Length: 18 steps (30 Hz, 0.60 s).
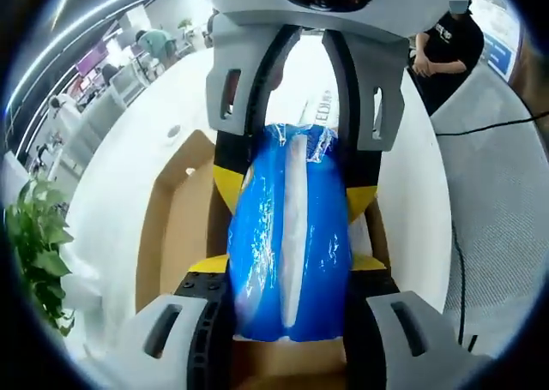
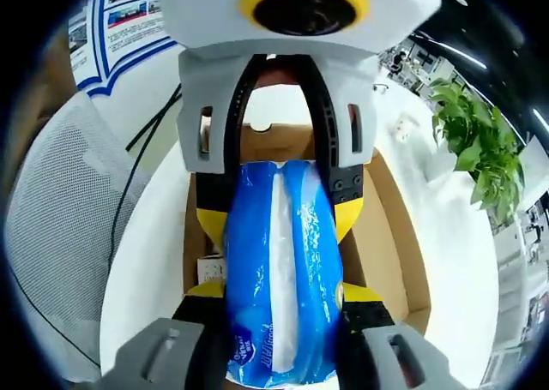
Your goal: Operate the shoe box by opening the lid, removing the specified soft item, and placing it in the target area until the item is outside and the box remains undamaged.
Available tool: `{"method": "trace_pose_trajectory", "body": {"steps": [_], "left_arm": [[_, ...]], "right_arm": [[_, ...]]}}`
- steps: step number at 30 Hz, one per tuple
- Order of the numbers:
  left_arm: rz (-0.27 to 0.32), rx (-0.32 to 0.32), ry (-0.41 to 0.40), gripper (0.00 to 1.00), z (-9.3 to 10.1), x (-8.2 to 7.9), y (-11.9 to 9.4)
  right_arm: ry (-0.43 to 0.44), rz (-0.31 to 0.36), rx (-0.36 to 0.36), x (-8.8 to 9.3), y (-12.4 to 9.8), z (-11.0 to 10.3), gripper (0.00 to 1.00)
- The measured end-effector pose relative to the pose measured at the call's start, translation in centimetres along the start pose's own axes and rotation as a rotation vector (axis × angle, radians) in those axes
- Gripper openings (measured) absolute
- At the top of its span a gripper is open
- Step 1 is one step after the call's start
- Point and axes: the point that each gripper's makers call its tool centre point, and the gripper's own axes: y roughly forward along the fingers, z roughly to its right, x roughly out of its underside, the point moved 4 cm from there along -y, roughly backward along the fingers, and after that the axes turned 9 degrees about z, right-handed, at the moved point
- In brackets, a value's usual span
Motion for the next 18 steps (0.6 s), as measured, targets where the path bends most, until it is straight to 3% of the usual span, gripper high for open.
{"method": "trace_pose_trajectory", "body": {"steps": [18], "left_arm": [[0.011, 0.043, 0.088, 0.47, 1.7, -4.7, 1.8]], "right_arm": [[0.054, -0.008, 0.080, 2.7, -4.7, -1.4, 0.43]]}}
